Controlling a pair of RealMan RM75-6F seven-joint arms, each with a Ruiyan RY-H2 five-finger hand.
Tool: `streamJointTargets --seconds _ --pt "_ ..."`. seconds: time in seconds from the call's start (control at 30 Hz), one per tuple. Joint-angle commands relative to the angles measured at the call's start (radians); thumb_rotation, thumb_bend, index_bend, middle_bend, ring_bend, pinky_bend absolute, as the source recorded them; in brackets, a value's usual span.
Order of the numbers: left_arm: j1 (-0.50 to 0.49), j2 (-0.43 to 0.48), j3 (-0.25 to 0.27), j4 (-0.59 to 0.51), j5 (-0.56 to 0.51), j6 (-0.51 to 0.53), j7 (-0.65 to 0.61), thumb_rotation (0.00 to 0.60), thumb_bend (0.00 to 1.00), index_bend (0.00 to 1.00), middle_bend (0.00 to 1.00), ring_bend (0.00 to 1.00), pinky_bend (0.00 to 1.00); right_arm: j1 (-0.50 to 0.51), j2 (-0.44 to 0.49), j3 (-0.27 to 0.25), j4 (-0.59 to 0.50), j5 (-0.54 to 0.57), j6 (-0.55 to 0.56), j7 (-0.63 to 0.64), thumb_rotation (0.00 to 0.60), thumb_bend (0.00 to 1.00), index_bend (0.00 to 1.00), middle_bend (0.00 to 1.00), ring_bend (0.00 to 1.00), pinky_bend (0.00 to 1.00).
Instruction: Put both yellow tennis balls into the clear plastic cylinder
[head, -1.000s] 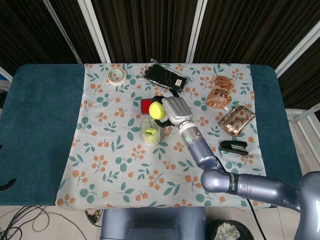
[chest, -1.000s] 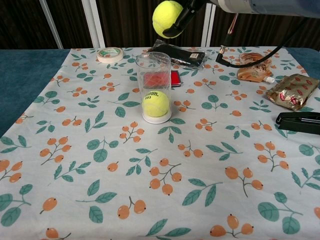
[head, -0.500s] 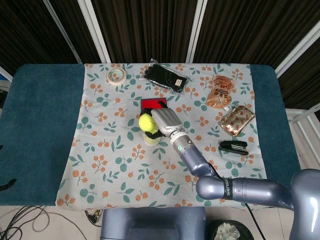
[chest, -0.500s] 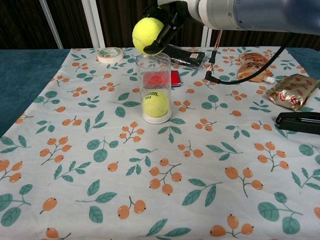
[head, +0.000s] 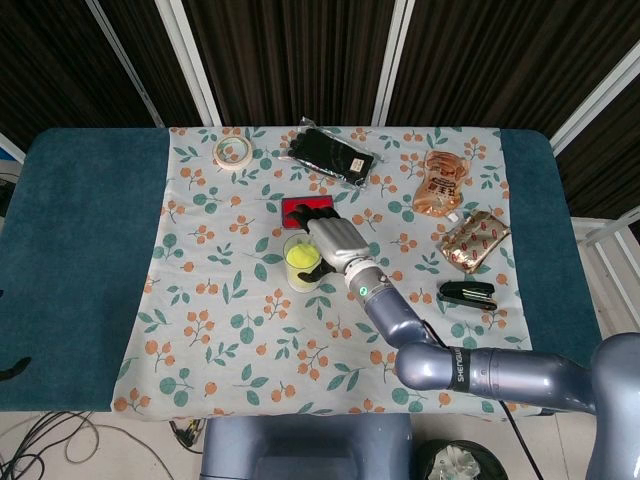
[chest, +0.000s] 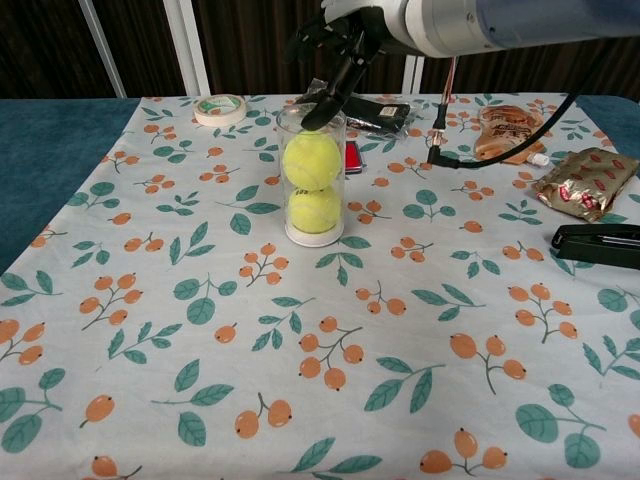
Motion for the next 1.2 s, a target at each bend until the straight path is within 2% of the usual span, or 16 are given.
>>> streamJointTargets --seconds 0.03,0.2,0.4,0.5,0.6,0.83,0.97,1.2 --pt "0.000 0.000 0.001 0.000 0.001 0.000 0.000 0.600 0.04 0.16 0.00 0.00 0.03 -0.001 0.021 0.008 -0.011 -0.002 0.012 0.014 0.600 0.28 0.14 0.06 0.09 0.00" --pt "0.001 0.000 0.001 0.000 0.000 0.001 0.001 0.600 0.04 0.16 0.00 0.00 0.03 -0.023 0.072 0.013 -0.025 -0.020 0.045 0.036 0.600 0.27 0.14 0.06 0.09 0.00" --pt "0.003 0.001 -0.002 -0.005 0.001 0.006 -0.009 0.600 0.04 0.15 0.00 0.00 0.03 -0.130 0.224 -0.017 -0.108 -0.102 0.013 0.095 0.600 0.28 0.14 0.06 0.09 0.00" --pt "0.005 0.002 -0.001 -0.009 0.001 0.008 -0.009 0.600 0.04 0.14 0.00 0.00 0.03 -0.218 0.292 -0.054 -0.145 -0.245 0.031 0.127 0.600 0.27 0.14 0.06 0.09 0.00" --pt "0.005 0.003 0.000 -0.012 0.000 0.006 -0.006 0.600 0.04 0.14 0.00 0.00 0.03 -0.320 0.342 -0.103 -0.188 -0.407 0.100 0.160 0.600 0.27 0.14 0.06 0.09 0.00" --pt "0.007 0.000 -0.002 -0.011 -0.003 0.012 0.002 0.600 0.04 0.14 0.00 0.00 0.03 -0.590 0.434 -0.262 -0.274 -0.799 0.349 0.240 0.600 0.27 0.14 0.06 0.09 0.00" --pt "0.005 -0.004 0.000 -0.011 -0.001 0.010 0.012 0.600 0.04 0.13 0.00 0.00 0.03 -0.709 0.452 -0.347 -0.254 -0.964 0.481 0.250 0.600 0.27 0.14 0.06 0.09 0.00" --pt "0.005 -0.011 0.004 -0.009 0.013 0.015 0.021 0.600 0.04 0.11 0.00 0.00 0.03 -0.845 0.454 -0.419 -0.186 -1.092 0.633 0.258 0.600 0.27 0.14 0.06 0.09 0.00"
